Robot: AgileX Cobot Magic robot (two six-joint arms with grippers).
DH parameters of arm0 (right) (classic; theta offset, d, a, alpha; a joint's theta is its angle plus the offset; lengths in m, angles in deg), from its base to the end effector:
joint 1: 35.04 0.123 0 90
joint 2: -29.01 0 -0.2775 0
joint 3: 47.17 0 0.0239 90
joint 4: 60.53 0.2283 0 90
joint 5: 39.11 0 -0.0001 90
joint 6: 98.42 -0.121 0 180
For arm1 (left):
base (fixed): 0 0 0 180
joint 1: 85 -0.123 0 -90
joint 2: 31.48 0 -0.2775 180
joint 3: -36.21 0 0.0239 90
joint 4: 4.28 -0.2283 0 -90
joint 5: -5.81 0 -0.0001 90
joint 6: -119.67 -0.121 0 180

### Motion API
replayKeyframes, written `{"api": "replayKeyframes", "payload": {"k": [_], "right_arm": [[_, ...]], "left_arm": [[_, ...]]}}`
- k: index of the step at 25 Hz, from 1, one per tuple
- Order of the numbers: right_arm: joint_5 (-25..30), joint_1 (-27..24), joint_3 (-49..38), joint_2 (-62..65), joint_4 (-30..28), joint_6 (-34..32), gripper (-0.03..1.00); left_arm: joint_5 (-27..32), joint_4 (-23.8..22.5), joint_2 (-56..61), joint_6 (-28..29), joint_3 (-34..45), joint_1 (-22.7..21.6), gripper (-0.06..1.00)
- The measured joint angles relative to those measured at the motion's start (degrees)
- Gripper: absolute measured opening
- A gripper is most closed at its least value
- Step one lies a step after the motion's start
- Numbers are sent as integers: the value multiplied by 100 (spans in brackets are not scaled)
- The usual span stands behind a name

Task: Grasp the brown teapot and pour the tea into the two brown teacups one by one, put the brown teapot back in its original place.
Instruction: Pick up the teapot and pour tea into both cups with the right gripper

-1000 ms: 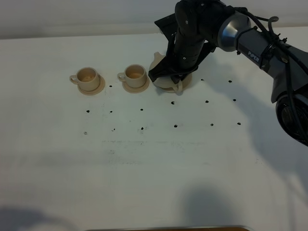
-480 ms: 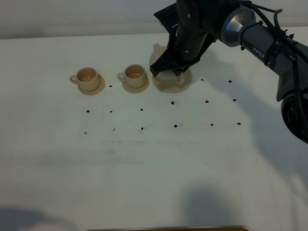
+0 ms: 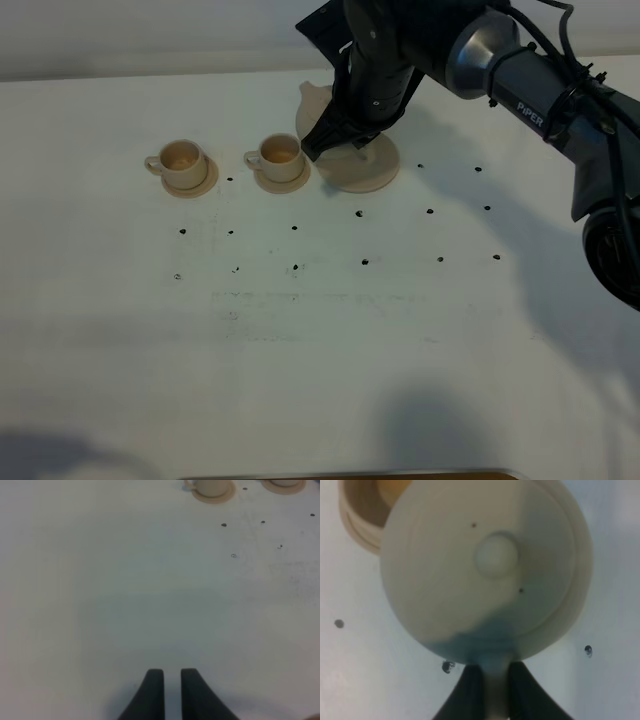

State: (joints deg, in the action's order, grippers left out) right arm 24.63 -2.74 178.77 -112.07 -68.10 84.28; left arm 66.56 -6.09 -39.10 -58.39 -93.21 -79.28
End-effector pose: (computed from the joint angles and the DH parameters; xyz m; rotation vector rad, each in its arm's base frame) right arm 0.4210 0.2492 0.1887 -0.8754 2.6099 -0.0413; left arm 0.0125 0.0021 0.2418 0.0676 2.0748 -0.0438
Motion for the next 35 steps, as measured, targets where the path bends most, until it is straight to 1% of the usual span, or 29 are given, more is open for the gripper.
{"api": "replayKeyframes", "payload": {"k": [7, 17, 26, 35], "right_arm": [[5, 206, -6, 0, -303, 61, 12], [266, 281, -13, 0, -866, 184, 12], [342, 427, -17, 0, -958, 380, 12], [342, 593, -32, -114, -1227, 461, 12]], "left_arm": [[0, 0, 0, 0, 0, 0, 7], [0, 0, 0, 0, 0, 0, 7], [0, -5, 0, 0, 0, 0, 7], [0, -11, 0, 0, 0, 0, 7]]}}
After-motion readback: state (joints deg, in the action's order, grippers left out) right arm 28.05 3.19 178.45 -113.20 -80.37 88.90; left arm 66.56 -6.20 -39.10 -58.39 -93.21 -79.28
